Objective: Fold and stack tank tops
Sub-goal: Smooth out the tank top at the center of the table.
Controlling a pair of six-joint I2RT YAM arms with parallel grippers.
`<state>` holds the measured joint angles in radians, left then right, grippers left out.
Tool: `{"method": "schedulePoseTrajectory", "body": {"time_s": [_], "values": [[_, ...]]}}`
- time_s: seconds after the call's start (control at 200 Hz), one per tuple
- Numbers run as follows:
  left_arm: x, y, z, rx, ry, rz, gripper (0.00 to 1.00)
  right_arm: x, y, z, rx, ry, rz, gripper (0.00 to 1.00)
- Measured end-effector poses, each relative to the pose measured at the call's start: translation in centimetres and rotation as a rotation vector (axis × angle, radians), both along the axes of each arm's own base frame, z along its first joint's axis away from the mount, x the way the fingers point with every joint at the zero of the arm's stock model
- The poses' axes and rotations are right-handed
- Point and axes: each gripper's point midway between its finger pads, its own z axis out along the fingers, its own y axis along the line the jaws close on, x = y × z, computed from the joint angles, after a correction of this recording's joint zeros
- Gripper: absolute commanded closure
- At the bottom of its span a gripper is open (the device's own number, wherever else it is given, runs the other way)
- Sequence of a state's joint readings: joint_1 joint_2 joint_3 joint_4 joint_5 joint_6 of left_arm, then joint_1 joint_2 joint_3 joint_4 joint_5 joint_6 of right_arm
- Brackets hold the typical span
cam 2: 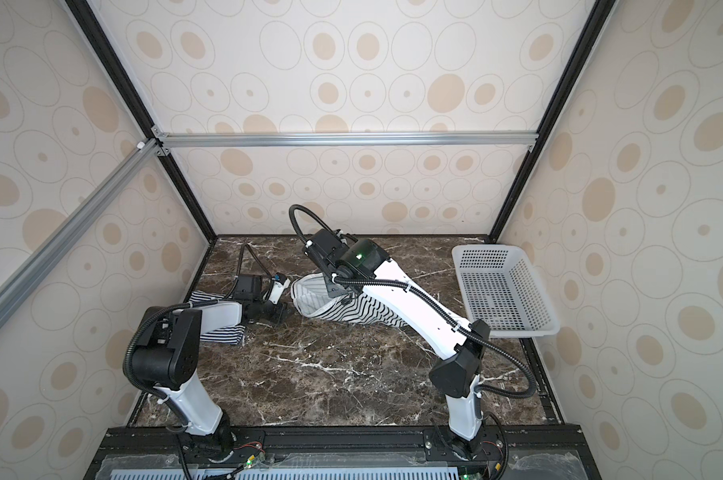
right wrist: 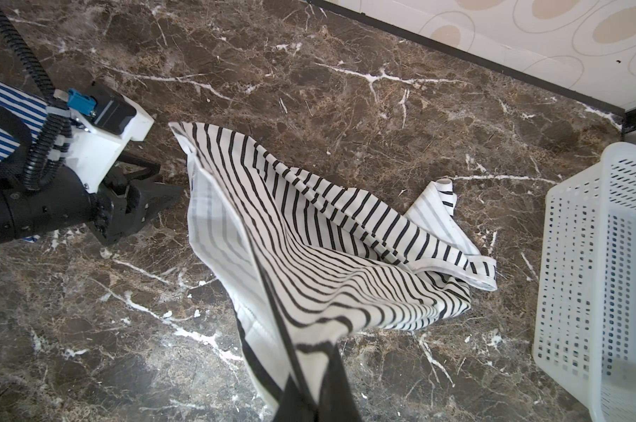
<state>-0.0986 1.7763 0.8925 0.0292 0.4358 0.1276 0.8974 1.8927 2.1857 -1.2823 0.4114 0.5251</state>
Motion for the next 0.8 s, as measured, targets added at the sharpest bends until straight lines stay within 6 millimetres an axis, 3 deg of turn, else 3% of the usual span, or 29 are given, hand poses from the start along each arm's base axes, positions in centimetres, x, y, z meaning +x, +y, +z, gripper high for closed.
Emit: {"method": "schedulePoseTrajectory", "body": {"time_s": [0.275, 0.425, 0.5, 0.8], "values": [[2.2, -0.7, 1.2, -0.098, -0.007, 0.006, 0.51, -0.3, -0.9, 0.0, 0.030, 0.011, -0.005, 1.00], [4.0, -1.0, 0.7, -0.110, 0.011, 0.003, 0.52, -0.2, -0.8, -0.2, 0.038, 0.017, -0.005, 1.00], [3.9, -1.0, -0.2, -0.112, 0.036, 0.000, 0.53, -0.1, -0.9, -0.2, 0.042, 0.017, -0.012, 1.00], [3.5, -1.3, -0.2, -0.119, 0.050, -0.023, 0.53, 1.0, -2.4, -0.4, 0.056, 0.017, -0.056, 1.00]]}}
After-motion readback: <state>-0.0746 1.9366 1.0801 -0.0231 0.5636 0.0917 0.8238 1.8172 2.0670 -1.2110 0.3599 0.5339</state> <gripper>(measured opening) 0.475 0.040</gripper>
